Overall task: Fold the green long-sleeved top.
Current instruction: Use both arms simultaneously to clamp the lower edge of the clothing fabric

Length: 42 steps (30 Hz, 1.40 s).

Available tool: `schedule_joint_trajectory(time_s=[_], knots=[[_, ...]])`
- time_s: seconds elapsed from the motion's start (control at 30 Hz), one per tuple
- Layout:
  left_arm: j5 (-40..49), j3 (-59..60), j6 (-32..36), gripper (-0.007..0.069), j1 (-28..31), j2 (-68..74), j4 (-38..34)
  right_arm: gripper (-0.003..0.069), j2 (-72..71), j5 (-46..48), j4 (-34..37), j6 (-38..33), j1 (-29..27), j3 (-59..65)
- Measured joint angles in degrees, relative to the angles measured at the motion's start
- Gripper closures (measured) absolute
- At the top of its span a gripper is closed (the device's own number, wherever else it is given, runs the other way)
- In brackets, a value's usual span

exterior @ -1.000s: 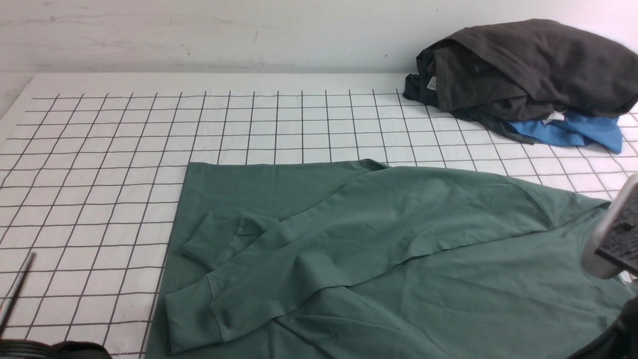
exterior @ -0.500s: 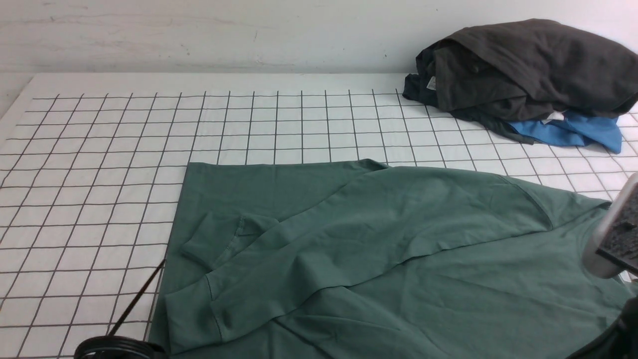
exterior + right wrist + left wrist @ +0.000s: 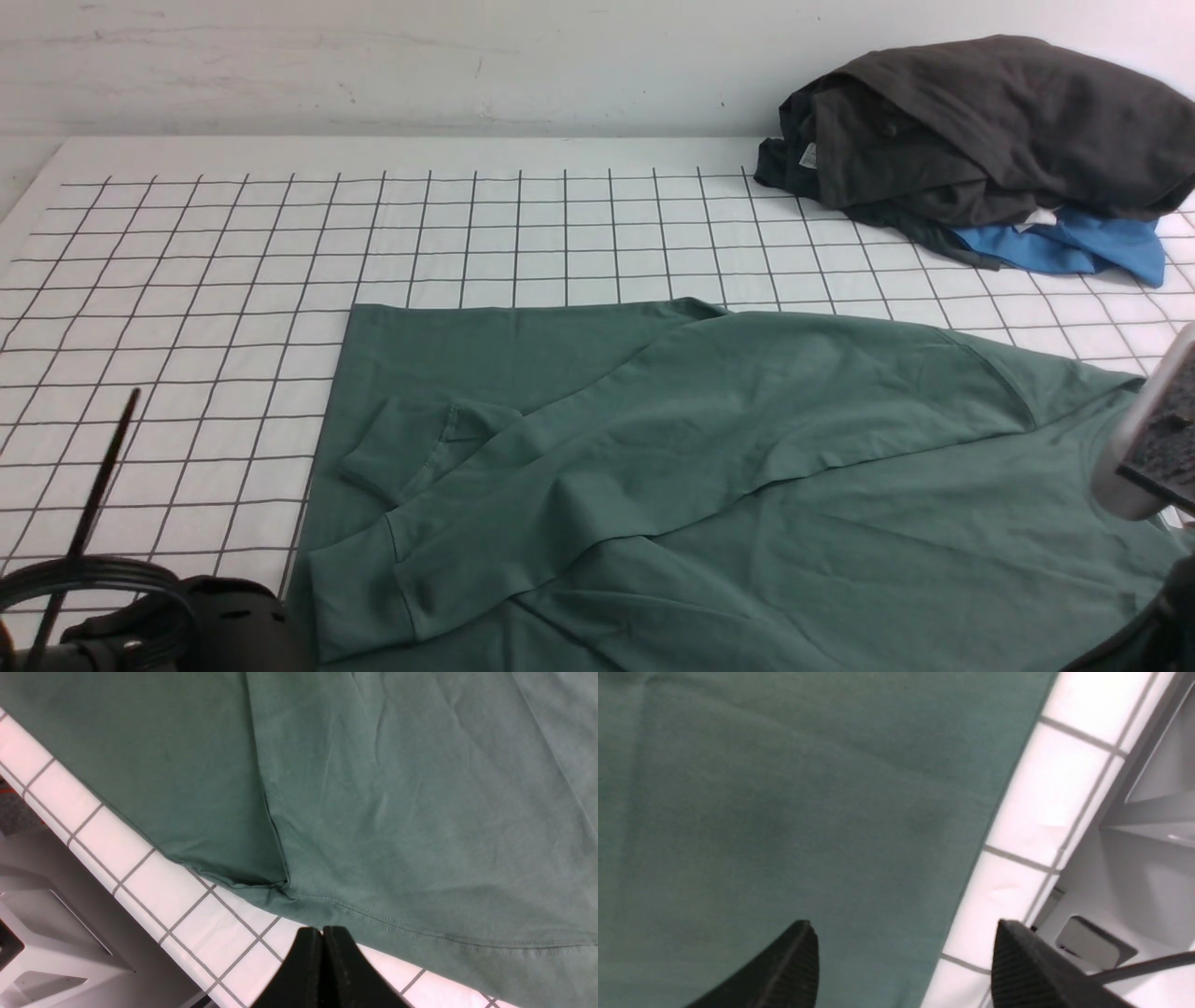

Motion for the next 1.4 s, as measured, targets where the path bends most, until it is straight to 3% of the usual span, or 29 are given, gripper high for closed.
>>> schedule_joint_trajectory(time_s=[0.63, 0.73, 1.1, 1.23, 1.4], knots=[[-1.1, 2.1, 0.3, 0.0172, 0.0, 8.6, 4.0, 0.0673, 0.0, 0.0, -0.1, 0.0, 0.0, 0.0], [-1.0, 2.1, -0.2, 0.0223, 0.0, 8.6, 4.4, 0.0673, 0.0, 0.0, -0.1, 0.0, 0.0, 0.0], [-0.1, 1.3, -0.2, 0.0585, 0.0, 8.6, 3.9, 0.0673, 0.0, 0.0, -0.1, 0.0, 0.0, 0.0], [1.3, 0.5, -0.2, 0.0622, 0.0, 8.7, 4.3, 0.0673, 0.0, 0.0, -0.1, 0.1, 0.0, 0.0], [2.4, -0.1, -1.3, 0.0596, 0.0, 8.7, 4.5, 0.0673, 0.0, 0.0, -0.1, 0.1, 0.0, 0.0]])
